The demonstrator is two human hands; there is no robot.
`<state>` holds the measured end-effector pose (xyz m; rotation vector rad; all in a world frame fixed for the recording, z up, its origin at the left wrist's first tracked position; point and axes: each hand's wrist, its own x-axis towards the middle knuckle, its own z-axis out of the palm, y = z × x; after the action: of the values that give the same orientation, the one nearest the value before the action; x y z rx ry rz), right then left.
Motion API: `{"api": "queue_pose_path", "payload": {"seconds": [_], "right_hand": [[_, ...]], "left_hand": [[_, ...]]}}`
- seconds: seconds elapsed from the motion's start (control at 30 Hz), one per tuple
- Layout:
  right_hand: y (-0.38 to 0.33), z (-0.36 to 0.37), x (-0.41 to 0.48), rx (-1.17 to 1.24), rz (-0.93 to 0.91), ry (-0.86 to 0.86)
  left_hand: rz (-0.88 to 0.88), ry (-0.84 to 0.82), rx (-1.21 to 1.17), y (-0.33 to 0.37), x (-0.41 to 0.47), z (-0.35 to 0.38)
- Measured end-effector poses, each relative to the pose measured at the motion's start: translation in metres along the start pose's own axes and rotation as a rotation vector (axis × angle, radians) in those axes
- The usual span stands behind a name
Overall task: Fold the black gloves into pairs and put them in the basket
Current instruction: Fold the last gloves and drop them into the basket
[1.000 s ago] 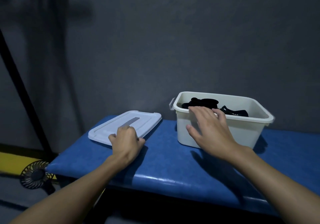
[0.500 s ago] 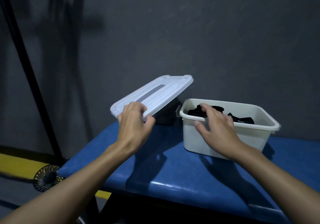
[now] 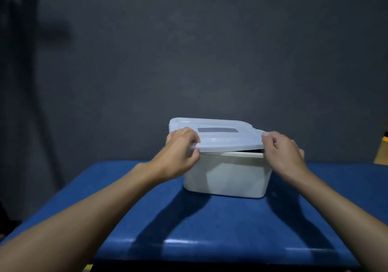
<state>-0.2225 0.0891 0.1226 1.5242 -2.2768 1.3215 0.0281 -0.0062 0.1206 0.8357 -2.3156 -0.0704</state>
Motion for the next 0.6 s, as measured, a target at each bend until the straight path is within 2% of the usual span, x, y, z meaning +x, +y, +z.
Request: {"api": "queue_pose_path", "payload": {"seconds": [0.23, 0.33, 0.4, 0.43, 0.5, 0.6], "right_hand": [[0.016, -0.004, 0.004, -0.067, -0.035, -0.007], [0.021, -0.004, 0.005, -0.069, -0.043, 0.01], [0.025, -0.006, 0.006, -0.023, -0.086, 0.042], [0.028, -0.006, 0.008, 0.035, -0.104, 0.058], [0.033, -0.006, 0.011, 0.185, -0.087, 0.083], [0.044, -0.003, 0.019, 0.22, 0.038, 0.101]], "left_hand": [[-0.044, -0.221, -0.132, -0.013, 0.019, 0.0], [-0.115, -0.328, -0.206, -0.011, 0.033, -0.005], [-0.179, -0.335, -0.229, -0.004, 0.042, -0.007], [-0.199, -0.335, -0.206, 0.001, 0.045, -0.005], [-0.165, -0.37, -0.016, 0.01, 0.052, 0.001], [-0.068, -0.47, 0.244, 0.021, 0.06, 0.017]]}}
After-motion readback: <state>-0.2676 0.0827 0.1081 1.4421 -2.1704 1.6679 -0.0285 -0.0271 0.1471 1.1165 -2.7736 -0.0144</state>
